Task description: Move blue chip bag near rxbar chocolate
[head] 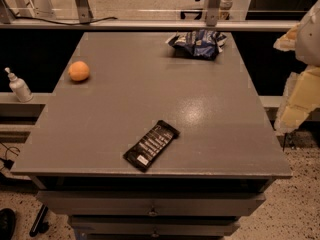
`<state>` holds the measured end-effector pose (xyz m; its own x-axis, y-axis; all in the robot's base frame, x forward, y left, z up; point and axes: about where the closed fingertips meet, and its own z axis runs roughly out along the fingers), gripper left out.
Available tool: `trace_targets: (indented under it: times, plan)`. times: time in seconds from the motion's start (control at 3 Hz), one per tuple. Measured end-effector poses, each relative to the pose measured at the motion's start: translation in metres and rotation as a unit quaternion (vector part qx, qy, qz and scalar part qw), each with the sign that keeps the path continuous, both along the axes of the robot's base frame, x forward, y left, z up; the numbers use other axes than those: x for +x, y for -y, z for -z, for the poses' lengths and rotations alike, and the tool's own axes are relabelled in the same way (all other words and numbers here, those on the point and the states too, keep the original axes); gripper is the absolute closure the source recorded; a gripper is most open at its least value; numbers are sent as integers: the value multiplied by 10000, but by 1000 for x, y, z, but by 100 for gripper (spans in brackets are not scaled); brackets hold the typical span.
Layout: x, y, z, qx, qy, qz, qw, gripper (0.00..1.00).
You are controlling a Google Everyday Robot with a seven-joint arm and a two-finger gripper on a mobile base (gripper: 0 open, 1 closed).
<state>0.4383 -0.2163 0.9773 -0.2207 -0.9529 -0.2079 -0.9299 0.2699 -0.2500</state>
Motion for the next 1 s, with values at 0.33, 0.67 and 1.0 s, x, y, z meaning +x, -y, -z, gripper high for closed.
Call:
trace_targets:
  times: [0.33, 0.67, 1.0]
  plan:
    - [0, 0, 0, 0, 1, 0, 10000, 0]
    - [19, 6, 13, 265, 124, 10, 9996, 0]
    - [63, 3, 37, 669, 333, -59, 9972, 0]
